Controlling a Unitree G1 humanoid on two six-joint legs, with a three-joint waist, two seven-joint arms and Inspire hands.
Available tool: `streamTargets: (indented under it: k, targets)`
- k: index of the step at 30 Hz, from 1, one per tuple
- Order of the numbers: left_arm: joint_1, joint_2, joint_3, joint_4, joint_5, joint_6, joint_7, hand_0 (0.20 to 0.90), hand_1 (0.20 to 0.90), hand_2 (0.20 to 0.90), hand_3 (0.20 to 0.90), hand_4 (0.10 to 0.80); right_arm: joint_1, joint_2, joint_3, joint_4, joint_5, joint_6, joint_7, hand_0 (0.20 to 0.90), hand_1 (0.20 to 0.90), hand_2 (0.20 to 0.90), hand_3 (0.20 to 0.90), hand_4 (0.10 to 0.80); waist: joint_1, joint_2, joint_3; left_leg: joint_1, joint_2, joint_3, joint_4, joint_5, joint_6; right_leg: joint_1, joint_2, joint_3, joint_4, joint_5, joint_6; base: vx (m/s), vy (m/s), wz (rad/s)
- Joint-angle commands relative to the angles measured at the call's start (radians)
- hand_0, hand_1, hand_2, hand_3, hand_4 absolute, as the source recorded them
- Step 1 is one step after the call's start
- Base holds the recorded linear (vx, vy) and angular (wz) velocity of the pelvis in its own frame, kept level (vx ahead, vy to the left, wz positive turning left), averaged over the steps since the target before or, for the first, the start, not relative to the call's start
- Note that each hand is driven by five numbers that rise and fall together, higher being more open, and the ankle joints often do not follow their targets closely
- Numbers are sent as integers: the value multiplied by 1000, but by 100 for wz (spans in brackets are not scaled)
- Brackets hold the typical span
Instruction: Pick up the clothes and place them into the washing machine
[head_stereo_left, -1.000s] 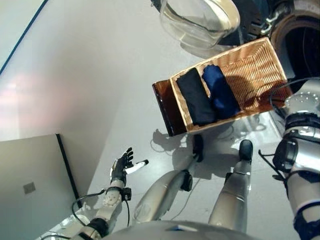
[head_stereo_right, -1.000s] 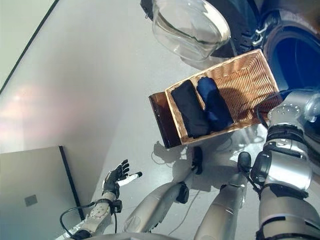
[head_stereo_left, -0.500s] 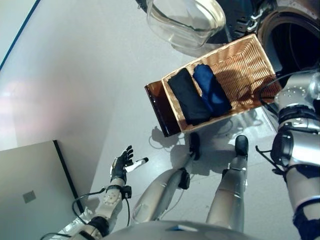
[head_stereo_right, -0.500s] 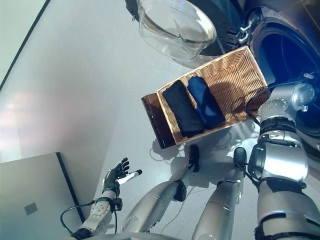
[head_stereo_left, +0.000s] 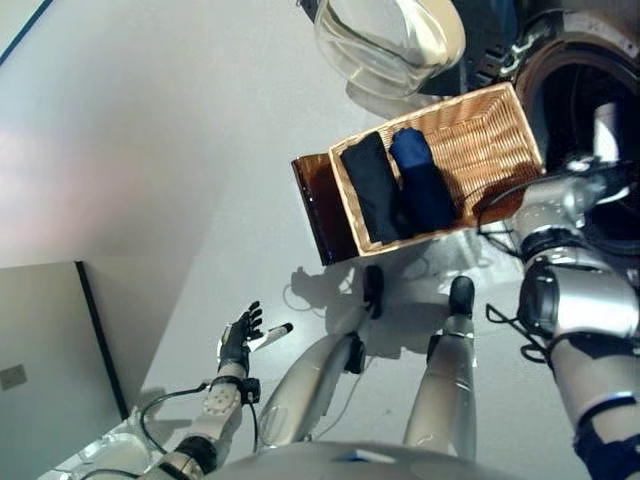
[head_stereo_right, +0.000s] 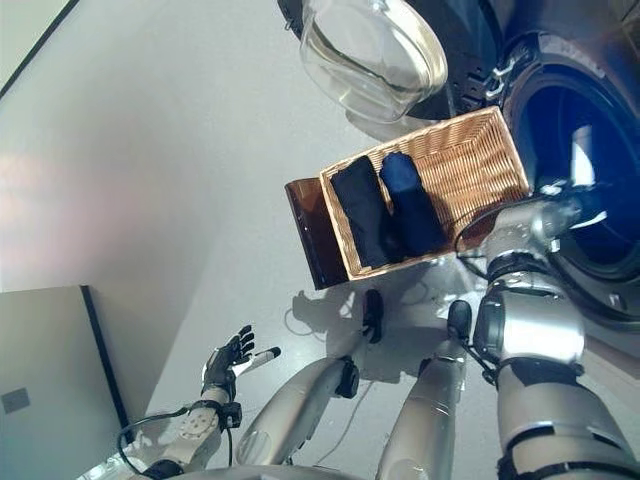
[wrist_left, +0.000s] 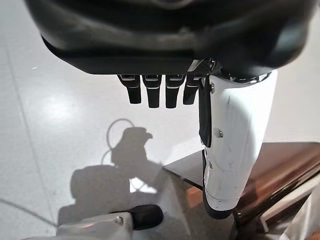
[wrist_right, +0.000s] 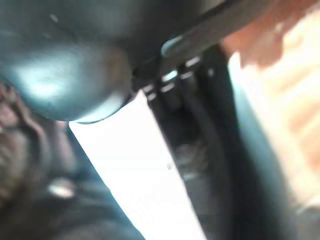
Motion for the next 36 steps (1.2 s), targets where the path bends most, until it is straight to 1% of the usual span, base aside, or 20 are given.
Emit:
streamTargets:
  k: [1, 3, 5, 8, 9, 10, 11, 13, 16, 22, 26, 28, 32, 36]
  targets:
    - [-35, 35, 67, 72, 43, 0, 29, 900, 900, 900, 900, 800, -20, -57, 122, 4, -179, 30, 27, 900, 900, 900, 900, 800, 44, -50, -45, -62, 55, 33, 146, -112, -85, 82, 38, -44, -139, 98, -97, 7, -86, 12]
    - [-30, 43, 79, 67, 51, 4, 28, 900, 900, 900, 900, 800, -22, -36, 171, 14, -241, 59, 40, 900, 900, 900, 900, 800, 53, -74, -42, -60, 61, 21, 145, -108, -86, 95, 41, -60, -144, 96, -99, 16, -80, 9]
    - [-24, 49, 89, 60, 52, 3, 27, 900, 900, 900, 900, 800, -13, -8, 187, 4, -257, 62, 48, 900, 900, 900, 900, 800, 55, -94, -38, -58, 65, 11, 146, -106, -86, 104, 45, -72, -145, 94, -100, 30, -56, 13]
    - [-25, 58, 111, 65, 61, 12, 29, 900, 900, 900, 900, 800, -16, 7, 252, 18, -371, 94, 46, 900, 900, 900, 900, 800, 61, -128, -31, -59, 70, -4, 155, -104, -87, 110, 54, -86, -138, 87, -104, 32, -48, 15]
    - [-26, 59, 115, 64, 69, 17, 28, 900, 900, 900, 900, 800, -17, 2, 275, 39, -417, 110, 41, 900, 900, 900, 900, 800, 64, -135, -29, -60, 70, -8, 159, -103, -87, 113, 55, -91, -135, 84, -106, 19, -34, 18]
    - [-26, 58, 116, 64, 69, 17, 29, 900, 900, 900, 900, 800, -17, 2, 276, 39, -417, 110, 41, 900, 900, 900, 900, 800, 63, -134, -29, -60, 70, -9, 159, -104, -87, 113, 55, -92, -134, 84, -106, 24, -36, 19]
    - [-22, 61, 121, 57, 71, 17, 29, 900, 900, 900, 900, 800, -24, 6, 320, 50, -494, 127, 36, 900, 900, 900, 900, 800, 68, -144, -27, -60, 71, -16, 163, -102, -88, 115, 58, -97, -130, 81, -108, 35, -46, 19]
    - [-20, 71, 133, 46, 92, 20, 36, 900, 900, 900, 900, 800, -42, 11, 364, 63, -583, 148, 22, 900, 900, 900, 900, 800, 79, -162, -21, -61, 72, -27, 170, -103, -87, 115, 62, -109, -113, 72, -111, 33, -58, 16]
    - [3, 83, 146, -15, 104, 20, 32, 900, 900, 900, 900, 800, -46, 22, 416, 72, -653, 171, 35, 900, 900, 900, 900, 800, 93, -176, -11, -77, 70, -40, 187, -106, -84, 104, 67, -120, -88, 59, -117, 26, -21, 7]
    - [-1, 95, 168, -91, 117, 14, 57, 900, 900, 900, 900, 800, -68, 28, 442, 132, -739, 213, -18, 900, 900, 900, 900, 800, 117, -179, 3, -98, 66, -57, 195, -103, -84, 86, 67, -134, -58, 39, -123, 20, -2, 12]
    - [-17, 103, 204, -181, 100, -3, 96, 900, 900, 900, 900, 800, -69, 34, 451, 142, -778, 236, -54, 900, 900, 900, 900, 800, 135, -174, 23, -134, 60, -66, 222, -107, -81, 60, 62, -149, -13, 15, -129, 4, -9, 14]
    - [-25, 108, 209, -214, 104, -6, 109, 900, 900, 900, 900, 800, -71, 37, 444, 147, -772, 241, -57, 900, 900, 900, 900, 800, 140, -171, 29, -147, 58, -70, 234, -112, -80, 49, 61, -153, 5, 5, -132, 15, 4, 14]
    - [-32, 117, 226, -339, 114, -23, 132, 900, 900, 900, 900, 800, -71, 36, 441, 139, -754, 237, -59, 900, 900, 900, 900, 800, 147, -166, 41, -196, 49, -70, 281, -130, -75, 0, 58, -151, 56, -14, -139, 11, 22, 9]
    - [-48, 113, 244, -392, 103, -39, 147, 900, 900, 900, 900, 800, -80, 32, 447, 138, -746, 239, -68, 900, 900, 900, 900, 800, 156, -166, 45, -228, 48, -72, 305, -140, -71, -25, 51, -155, 78, -26, -142, 46, 20, 15]
